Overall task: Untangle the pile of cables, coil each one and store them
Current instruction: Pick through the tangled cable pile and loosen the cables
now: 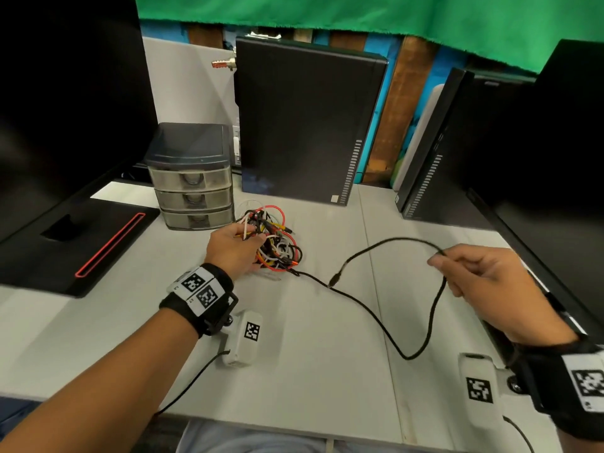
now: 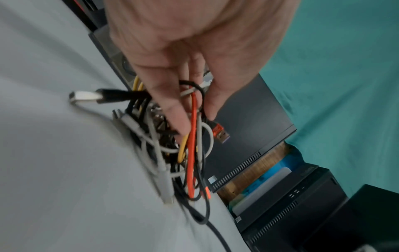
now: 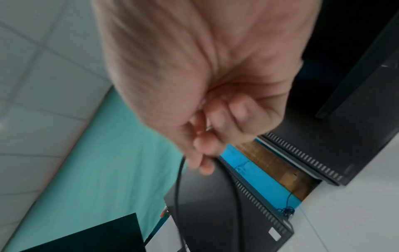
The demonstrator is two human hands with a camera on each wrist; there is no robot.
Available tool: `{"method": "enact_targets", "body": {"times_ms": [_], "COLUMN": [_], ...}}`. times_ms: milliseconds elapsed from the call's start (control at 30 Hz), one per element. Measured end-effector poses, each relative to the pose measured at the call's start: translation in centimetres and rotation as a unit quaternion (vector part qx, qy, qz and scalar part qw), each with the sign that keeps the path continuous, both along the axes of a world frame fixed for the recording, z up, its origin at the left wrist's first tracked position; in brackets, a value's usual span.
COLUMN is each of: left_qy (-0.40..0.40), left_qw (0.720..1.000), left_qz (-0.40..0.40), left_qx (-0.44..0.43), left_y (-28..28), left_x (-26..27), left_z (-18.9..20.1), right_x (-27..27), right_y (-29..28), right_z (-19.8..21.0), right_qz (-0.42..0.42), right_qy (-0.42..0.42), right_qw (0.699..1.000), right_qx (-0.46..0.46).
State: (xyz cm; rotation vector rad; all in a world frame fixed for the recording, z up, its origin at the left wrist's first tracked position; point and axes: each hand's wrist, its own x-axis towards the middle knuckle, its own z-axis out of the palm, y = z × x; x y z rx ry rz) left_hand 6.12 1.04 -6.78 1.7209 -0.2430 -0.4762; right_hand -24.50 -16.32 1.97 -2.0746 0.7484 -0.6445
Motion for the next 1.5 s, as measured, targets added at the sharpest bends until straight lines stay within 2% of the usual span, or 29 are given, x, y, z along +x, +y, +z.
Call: {"method": "enact_targets", "body": {"times_ms": [100, 200, 333, 400, 500, 533, 600, 700, 867, 967, 1100, 1167, 1300, 1367, 1500], "left_qy": [-0.033, -0.065, -0.138, -0.106, 0.029, 0.042, -0.003, -0.074, -0.087, -0.131, -0.085, -0.078, -0.123, -0.171, -0.299], "left_qw": [0.991, 0.972, 0.976, 0.983, 0.978, 0.97, 0.954, 0.947, 0.934, 0.936, 0.964, 0.961, 0.951, 0.943, 0.906], "left_qz": [-0.1, -0.158, -0.058, -0.034, -0.131, -0.178, -0.235, -0.211, -0.212, -0.198, -0.235, -0.264, -0.283, -0.286, -0.271], "left_qx": [0.08, 0.159, 0.156, 0.148, 0.163, 0.163, 0.187, 0.23, 0.275, 0.258, 0.089, 0.042, -0.004, 0.019, 0.127], "left_y": [1.1, 2.4, 3.0, 3.1, 3.1, 3.0, 2.6, 2.0, 2.6, 2.2, 0.8, 0.7, 0.6, -0.1, -1.5], "left_x": [0.3, 1.2, 3.0, 3.6, 3.4, 3.0, 2.6, 3.3, 2.5, 1.4, -0.5, -0.9, -0.5, -0.4, -0.4], "left_z": [1.7, 3.2, 4.1, 4.0, 2.6, 2.3, 1.5, 0.4, 2.7, 6.1, 9.1, 8.9, 5.8, 4.2, 2.8], "right_x": [0.4, 0.9, 2.2, 3.4, 6.1, 7.2, 9.6, 12.5, 13.8, 12.8, 11.1, 10.4, 9.5, 9.3, 8.3], "right_y": [-1.4, -1.4, 0.5, 1.6, 3.4, 3.8, 3.9, 3.9, 3.4, 3.2, 2.5, 2.0, 1.2, 1.1, 0.5], "right_z": [-1.2, -1.8, -2.3, -2.9, -3.9, -4.5, -6.3, -8.5, -9.1, -8.5, -8.3, -8.4, -8.9, -9.1, -9.5], "right_qz": [-0.128, -0.146, -0.094, -0.044, 0.037, 0.062, 0.108, 0.139, 0.129, 0.164, 0.138, 0.115, 0.101, 0.102, 0.087], "right_qy": [-0.057, -0.082, -0.03, 0.005, 0.066, 0.092, 0.154, 0.234, 0.233, 0.232, 0.188, 0.19, 0.207, 0.215, 0.215], "right_qw": [0.986, 0.973, 0.988, 0.994, 0.995, 0.992, 0.981, 0.962, 0.964, 0.957, 0.968, 0.971, 0.969, 0.968, 0.969], "right_qx": [0.091, 0.158, 0.121, 0.096, 0.071, 0.064, 0.048, 0.017, 0.01, 0.05, 0.088, 0.085, 0.084, 0.08, 0.089]}}
